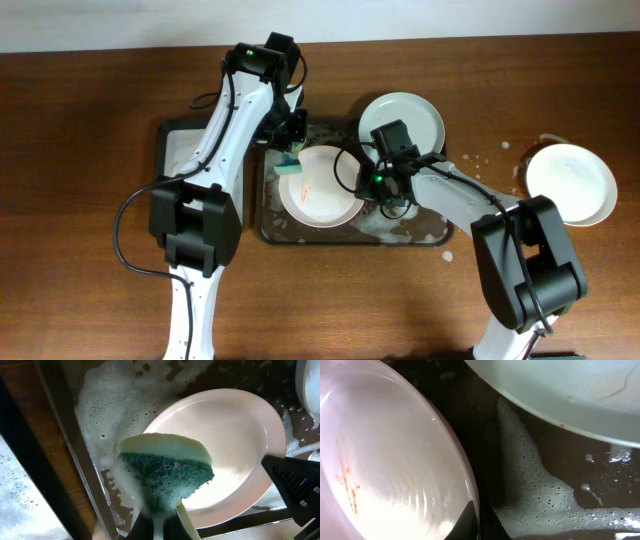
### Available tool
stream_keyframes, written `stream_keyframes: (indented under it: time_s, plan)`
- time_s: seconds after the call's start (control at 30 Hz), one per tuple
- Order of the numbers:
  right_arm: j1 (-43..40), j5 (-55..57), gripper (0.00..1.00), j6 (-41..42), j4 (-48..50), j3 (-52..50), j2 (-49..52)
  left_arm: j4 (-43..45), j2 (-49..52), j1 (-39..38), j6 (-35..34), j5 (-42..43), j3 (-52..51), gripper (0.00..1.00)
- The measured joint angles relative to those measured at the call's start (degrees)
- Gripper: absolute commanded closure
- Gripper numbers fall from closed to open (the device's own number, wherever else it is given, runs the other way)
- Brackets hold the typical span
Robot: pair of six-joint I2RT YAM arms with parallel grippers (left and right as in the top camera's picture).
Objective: Clean dirty plates on tray and stack at the side
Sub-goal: 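Move the sponge in left gripper into the pink bowl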
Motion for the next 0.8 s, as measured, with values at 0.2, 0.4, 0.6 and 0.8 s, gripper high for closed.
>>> stream_keyframes:
  time_s: [0.2,0.4,0.6,0.8]
  plan:
    - [0.00,-0.26,0.96,0.00,0.00,0.00,0.00,3.98,-0.04,-0.07,0.00,2.16,-5.11,0.99]
    - [0.00,-0.42,0.96,0.00,0.00,0.00,0.00,12.72,0.02,-2.34,0.07,2.73,-16.04,0.99]
    - [0.00,-0.42,0.96,0.00,0.00,0.00,0.09,19.52,-0.79,-4.79,0.26,1.38,-22.16,0.99]
    - [0.00,-0.42,0.96,0.02,0.13,0.00,0.20,27.50,-4.28,-6.08,0.68,-3.04,-29.07,0.99]
